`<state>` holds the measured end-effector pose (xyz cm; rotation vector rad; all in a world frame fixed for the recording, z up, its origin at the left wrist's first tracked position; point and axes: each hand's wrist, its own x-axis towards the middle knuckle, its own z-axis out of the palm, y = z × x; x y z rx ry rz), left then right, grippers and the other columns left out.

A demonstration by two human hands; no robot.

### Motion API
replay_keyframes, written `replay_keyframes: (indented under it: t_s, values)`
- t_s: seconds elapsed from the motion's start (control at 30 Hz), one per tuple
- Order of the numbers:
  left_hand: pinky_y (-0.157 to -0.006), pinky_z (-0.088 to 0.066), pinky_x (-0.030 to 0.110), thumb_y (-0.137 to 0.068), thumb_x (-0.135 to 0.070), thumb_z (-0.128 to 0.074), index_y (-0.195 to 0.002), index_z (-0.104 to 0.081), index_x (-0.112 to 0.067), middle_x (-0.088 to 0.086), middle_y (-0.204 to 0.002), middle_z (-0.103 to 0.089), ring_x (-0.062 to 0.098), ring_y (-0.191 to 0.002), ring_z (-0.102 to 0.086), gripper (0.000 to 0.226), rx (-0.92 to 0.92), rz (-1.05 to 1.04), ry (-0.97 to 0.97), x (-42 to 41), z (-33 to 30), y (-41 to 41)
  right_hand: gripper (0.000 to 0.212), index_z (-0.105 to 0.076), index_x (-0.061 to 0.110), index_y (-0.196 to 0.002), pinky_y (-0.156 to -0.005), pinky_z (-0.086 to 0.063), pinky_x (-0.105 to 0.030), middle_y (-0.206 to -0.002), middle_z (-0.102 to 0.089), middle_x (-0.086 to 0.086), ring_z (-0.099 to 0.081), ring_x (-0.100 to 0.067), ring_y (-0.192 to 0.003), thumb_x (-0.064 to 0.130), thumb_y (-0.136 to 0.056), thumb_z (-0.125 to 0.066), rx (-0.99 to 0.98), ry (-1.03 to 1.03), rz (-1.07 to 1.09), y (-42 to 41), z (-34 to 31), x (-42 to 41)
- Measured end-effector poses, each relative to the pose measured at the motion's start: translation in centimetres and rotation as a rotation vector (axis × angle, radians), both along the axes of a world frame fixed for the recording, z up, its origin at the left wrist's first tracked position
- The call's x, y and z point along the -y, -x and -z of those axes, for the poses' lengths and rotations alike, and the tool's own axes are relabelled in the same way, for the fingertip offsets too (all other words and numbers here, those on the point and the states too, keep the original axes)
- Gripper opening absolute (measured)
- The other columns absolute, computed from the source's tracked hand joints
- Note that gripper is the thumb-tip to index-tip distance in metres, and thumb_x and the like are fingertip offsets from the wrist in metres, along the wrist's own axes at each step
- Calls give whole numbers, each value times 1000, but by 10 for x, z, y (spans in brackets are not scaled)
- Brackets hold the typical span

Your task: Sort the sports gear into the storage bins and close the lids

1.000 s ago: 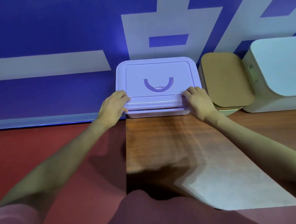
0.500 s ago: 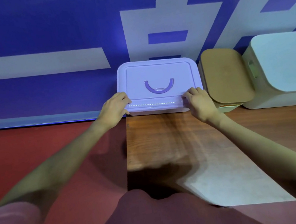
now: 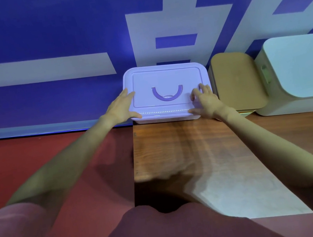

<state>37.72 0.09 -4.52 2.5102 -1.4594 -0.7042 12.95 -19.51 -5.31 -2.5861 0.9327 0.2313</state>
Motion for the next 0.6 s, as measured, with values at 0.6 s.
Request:
replay_keyframes:
  t_s: [0.6]
  values:
    - [-104, -37, 38, -86, -48, -64, -145, -36, -16, 6, -146, -43, 26, -132, -43, 73, -7, -155, 133, 19, -60, 51, 52, -43, 4, -129, -88, -43, -38, -125, -51, -19, -50, -34, -109, 29, -88, -62, 37, 41, -58, 38, -70, 18]
